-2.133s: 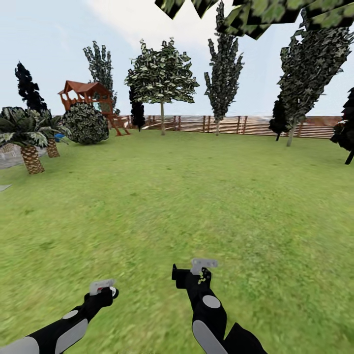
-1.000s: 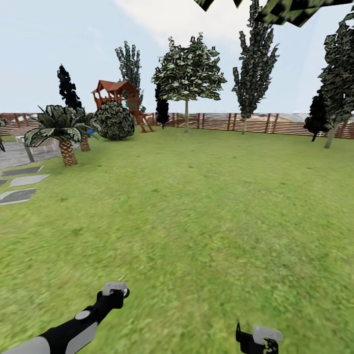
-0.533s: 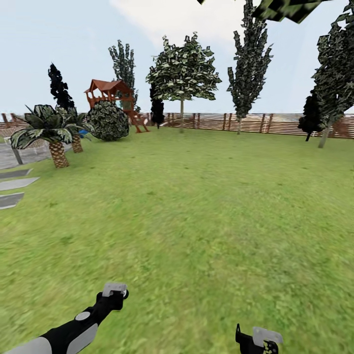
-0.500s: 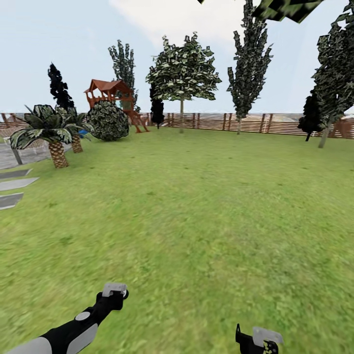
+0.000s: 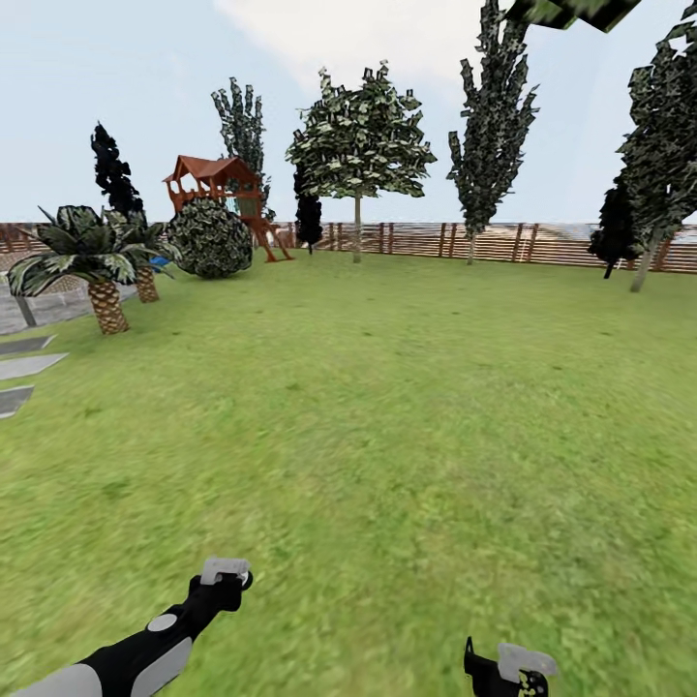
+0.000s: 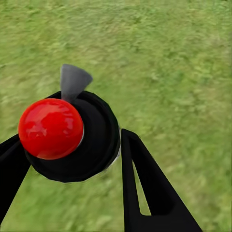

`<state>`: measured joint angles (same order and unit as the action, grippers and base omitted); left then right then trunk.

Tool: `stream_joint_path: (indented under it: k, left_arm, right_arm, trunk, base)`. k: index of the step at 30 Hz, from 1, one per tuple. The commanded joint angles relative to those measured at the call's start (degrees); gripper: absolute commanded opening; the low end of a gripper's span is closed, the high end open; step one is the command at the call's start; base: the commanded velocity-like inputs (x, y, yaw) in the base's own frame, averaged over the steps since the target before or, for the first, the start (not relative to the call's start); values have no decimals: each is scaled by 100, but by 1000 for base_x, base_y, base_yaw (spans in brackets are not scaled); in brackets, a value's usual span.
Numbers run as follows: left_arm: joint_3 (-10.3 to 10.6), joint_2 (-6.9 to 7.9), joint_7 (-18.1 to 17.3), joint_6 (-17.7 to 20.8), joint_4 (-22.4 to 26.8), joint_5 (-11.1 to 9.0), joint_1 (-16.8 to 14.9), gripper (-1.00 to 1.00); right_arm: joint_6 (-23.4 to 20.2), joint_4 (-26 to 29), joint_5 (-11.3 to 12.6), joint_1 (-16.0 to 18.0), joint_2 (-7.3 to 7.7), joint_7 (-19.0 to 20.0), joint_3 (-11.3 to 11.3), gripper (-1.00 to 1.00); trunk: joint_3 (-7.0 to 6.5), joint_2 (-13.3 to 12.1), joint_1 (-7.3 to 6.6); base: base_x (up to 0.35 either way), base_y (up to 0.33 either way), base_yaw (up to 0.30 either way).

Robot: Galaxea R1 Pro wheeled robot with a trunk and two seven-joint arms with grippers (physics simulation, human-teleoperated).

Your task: In the garden, pick up the pesticide atomizer on the floor and spray pesticide onto both trees until each tree trunk is fully covered.

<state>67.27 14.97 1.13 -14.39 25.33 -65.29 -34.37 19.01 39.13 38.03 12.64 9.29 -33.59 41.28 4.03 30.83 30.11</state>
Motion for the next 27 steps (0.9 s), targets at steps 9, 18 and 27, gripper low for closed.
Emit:
stream_joint_path:
  k: [9, 18, 27]
  left_arm:
    - [46, 2, 14, -29, 12, -69, -8, -100]
    - [41, 6, 17, -29, 15, -80, -8, -100]
    - [41, 6, 19, -27, 23, -88, -8, -100]
  right_arm:
    - [33, 15, 31, 10, 12, -33, 47, 100]
    - [33, 16, 29, 10, 12, -33, 55, 100]
    - [33, 10, 31, 10, 7, -35, 56, 100]
  trunk:
    - [11, 11, 6]
    - [11, 11, 6]
    - [11, 11, 6]
  base:
    - [334, 0, 0]
    - [334, 0, 0]
    - [334, 0, 0]
